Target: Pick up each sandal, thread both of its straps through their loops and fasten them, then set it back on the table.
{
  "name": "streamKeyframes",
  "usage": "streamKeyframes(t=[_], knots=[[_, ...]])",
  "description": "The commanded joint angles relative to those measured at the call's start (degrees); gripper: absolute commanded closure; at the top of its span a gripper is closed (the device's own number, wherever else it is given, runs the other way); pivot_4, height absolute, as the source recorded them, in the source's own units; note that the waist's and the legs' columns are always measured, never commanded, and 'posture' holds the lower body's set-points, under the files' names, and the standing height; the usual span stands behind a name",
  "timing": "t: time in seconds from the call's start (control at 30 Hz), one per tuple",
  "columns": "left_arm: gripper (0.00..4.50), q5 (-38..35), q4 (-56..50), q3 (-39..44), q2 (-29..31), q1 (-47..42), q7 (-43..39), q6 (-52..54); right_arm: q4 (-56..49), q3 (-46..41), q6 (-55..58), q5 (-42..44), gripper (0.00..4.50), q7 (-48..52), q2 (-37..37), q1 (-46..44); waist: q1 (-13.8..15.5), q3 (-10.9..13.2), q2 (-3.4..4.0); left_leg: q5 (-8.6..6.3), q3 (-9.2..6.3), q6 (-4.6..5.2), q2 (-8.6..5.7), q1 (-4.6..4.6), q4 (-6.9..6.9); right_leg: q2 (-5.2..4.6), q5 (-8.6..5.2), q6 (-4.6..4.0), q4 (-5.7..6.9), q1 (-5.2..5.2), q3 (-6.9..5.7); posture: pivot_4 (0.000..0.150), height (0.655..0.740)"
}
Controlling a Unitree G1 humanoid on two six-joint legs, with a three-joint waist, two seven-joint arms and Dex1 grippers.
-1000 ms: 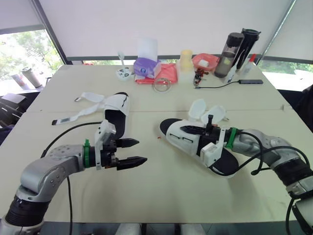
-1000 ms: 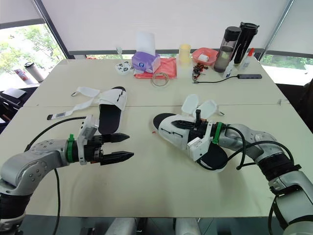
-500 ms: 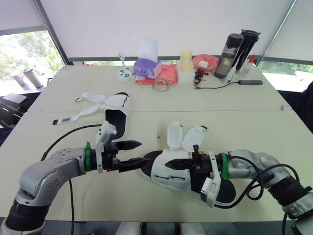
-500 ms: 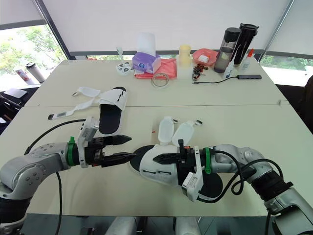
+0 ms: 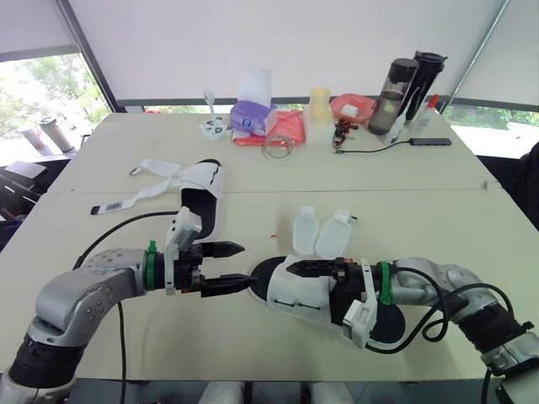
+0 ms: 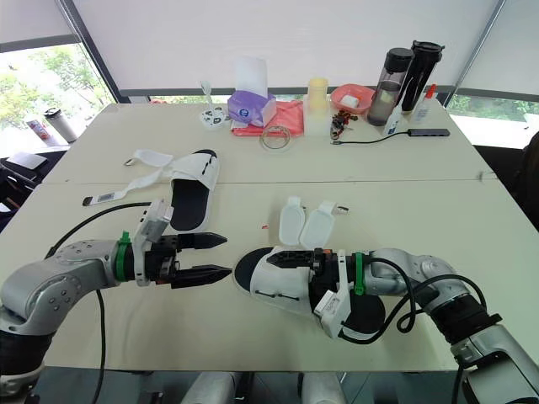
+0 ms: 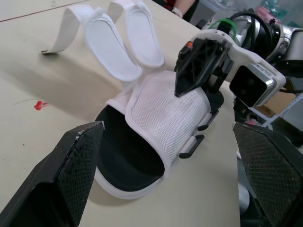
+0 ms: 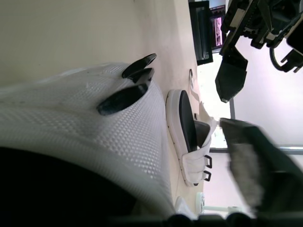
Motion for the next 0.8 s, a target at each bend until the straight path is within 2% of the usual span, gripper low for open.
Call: streamKeyframes(t=[0.03,0.13,0.27,0.4,0.5,0.63,0.73,0.8], knots=[[0.0,3.04,1.05,-1.69,0.14,-0.94,-2.62,-3.43,-4.41,-4.16,3.41,1.35,0.03,-0.24,-0.69,3.23,0.14,-0.01,-0.01,0.0,0.0,0.0,0.0,0.0,0.0,0.0,0.0,0.0,0.0,0.0,0.0,0.15,0.74],[0.0,5.07,2.34,-2.56,0.15,-1.19,-3.89,-5.36,-7.5,-6.76,6.83,3.31,0.03,0.53,-1.19,7.32,0.15,0.0,-0.01,0.0,0.0,0.0,-0.01,0.0,0.0,-0.01,0.0,-0.01,0.0,0.0,0.0,0.15,0.74],[0.0,8.4,5.44,-3.98,-0.23,-2.03,-6.21,-8.98,-15.89,-15.47,14.82,6.91,0.03,0.12,-0.99,19.39,0.37,0.0,-0.02,0.0,-0.03,0.0,-0.01,0.0,0.0,-0.02,-0.03,-0.05,0.0,0.02,0.0,0.15,0.74],[0.0,10.16,7.9,-5.31,-0.76,-3.36,-8.81,-10.76,-23.17,-20.74,19.62,7.64,0.03,0.16,0.81,26.3,0.0,0.0,-0.02,-0.01,-0.01,0.01,0.0,-0.01,-0.01,-0.02,-0.07,-0.12,0.0,-0.02,0.01,0.15,0.74],[0.75,11.26,10.2,-6.13,-1.32,-4.96,-10.93,-11.98,-26.39,-24.79,21.39,7.71,0.0,0.78,0.65,32.49,0.22,0.0,-0.03,-0.01,0.0,0.01,0.02,0.03,-0.01,-0.02,-0.08,-0.14,0.0,0.03,0.02,0.15,0.74],[2.8,13.5,14.19,-7.36,-1.73,-7.43,-14.28,-14.64,-31.55,-31.49,29.66,15.9,0.0,3.53,2.3,41.06,0.58,0.01,-0.07,-0.01,0.0,0.01,-0.02,0.01,-0.01,-0.05,-0.09,-0.13,0.0,0.04,0.01,0.15,0.74],[4.44,16.87,17.66,-9.03,-2.48,-8.92,-16.48,-18.97,-38.16,-34.34,45.01,29.01,0.0,6.9,5.67,43.15,0.18,0.02,-0.08,-0.01,0.0,0.02,0.01,0.02,0.0,-0.06,-0.09,-0.13,0.0,0.06,0.02,0.15,0.74],[4.48,19.45,20.36,-10.46,-3.66,-9.96,-17.55,-22.63,-43.17,-35.59,57.88,39.03,0.0,8.07,7.9,42.88,0.1,0.02,-0.08,0.0,0.0,0.03,0.03,0.03,0.0,-0.06,-0.09,-0.14,0.0,0.05,0.02,0.15,0.74]])
